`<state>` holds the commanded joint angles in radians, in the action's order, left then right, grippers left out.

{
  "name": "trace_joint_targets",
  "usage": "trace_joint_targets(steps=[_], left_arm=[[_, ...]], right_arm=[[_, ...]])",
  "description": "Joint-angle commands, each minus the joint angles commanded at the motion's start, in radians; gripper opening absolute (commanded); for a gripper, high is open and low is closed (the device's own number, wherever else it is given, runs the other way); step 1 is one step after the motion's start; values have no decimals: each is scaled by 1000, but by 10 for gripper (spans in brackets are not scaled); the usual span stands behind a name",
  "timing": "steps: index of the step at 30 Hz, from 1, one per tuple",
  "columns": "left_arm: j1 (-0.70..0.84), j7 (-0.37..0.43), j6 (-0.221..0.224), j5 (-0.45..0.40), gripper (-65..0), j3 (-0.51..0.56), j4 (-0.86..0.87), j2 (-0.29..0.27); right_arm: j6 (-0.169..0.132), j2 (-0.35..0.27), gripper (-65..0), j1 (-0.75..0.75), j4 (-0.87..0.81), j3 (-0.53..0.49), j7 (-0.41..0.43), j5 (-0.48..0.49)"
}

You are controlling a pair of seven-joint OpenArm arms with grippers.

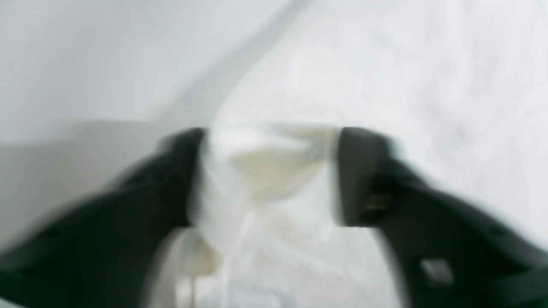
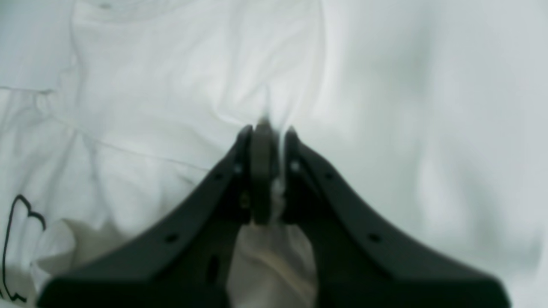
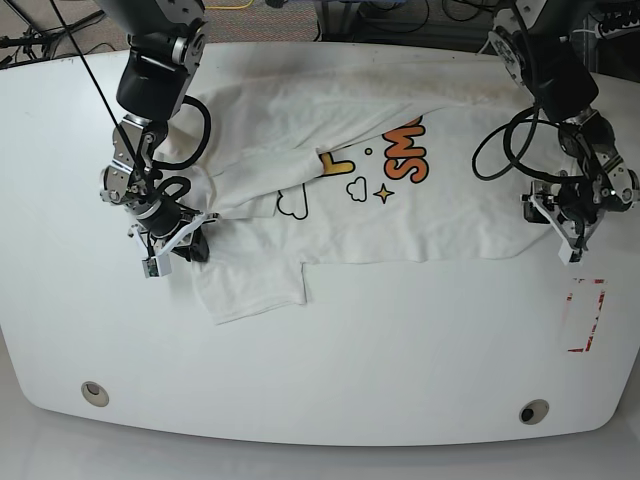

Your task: Fold the T-shirt properly

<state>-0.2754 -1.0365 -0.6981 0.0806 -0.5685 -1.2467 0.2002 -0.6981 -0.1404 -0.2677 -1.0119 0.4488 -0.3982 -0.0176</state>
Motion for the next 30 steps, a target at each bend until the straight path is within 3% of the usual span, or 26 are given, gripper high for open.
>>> trace_joint_targets(steps=[1, 3, 13, 22, 30], left_arm=[[0, 0, 0, -2, -590, 8, 0, 0], [0, 0, 0, -2, -650, 31, 0, 2], [9, 0, 0, 2, -650, 83, -103, 6], [58, -5, 0, 5, -650, 86, -229, 6], [94, -5, 0, 5, -650, 84, -261, 8]], right_arm=[[0, 0, -650, 0, 0, 0, 0, 0], [0, 0, -650, 0, 0, 0, 0, 0], [0, 2, -650, 0, -41, 6, -6, 6], [0, 20, -650, 83, -387, 6, -209, 8], [0, 41, -650, 169, -612, 6, -301, 8]])
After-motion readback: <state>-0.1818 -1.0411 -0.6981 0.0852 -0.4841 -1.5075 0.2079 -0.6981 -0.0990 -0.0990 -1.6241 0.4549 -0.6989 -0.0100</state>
